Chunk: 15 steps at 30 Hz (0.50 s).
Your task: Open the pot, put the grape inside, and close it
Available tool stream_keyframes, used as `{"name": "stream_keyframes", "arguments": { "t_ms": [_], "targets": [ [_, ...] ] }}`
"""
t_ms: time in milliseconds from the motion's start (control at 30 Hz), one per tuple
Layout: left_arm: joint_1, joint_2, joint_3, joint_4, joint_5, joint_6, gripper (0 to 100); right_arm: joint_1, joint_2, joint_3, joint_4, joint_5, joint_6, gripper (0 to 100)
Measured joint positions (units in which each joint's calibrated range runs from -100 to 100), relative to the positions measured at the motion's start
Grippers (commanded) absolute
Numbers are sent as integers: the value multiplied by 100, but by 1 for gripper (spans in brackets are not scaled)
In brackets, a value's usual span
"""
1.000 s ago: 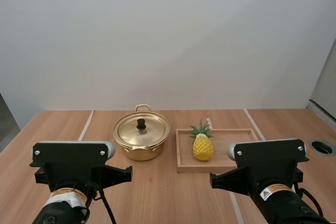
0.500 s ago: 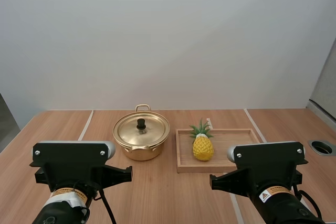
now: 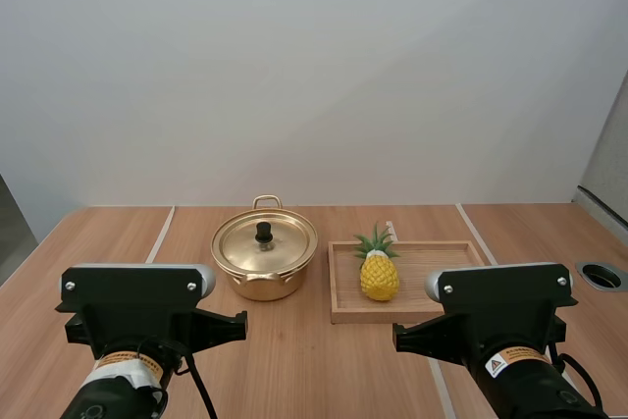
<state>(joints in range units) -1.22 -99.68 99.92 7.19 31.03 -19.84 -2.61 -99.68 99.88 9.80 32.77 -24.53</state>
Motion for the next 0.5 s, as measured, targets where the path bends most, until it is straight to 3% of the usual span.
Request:
{"name": "stream_keyframes", "arguments": {
  "t_ms": [500],
  "targets": [
    [0,0,0,0,16,0,0,0,0,0,0,0,0,0]
  ]
}}
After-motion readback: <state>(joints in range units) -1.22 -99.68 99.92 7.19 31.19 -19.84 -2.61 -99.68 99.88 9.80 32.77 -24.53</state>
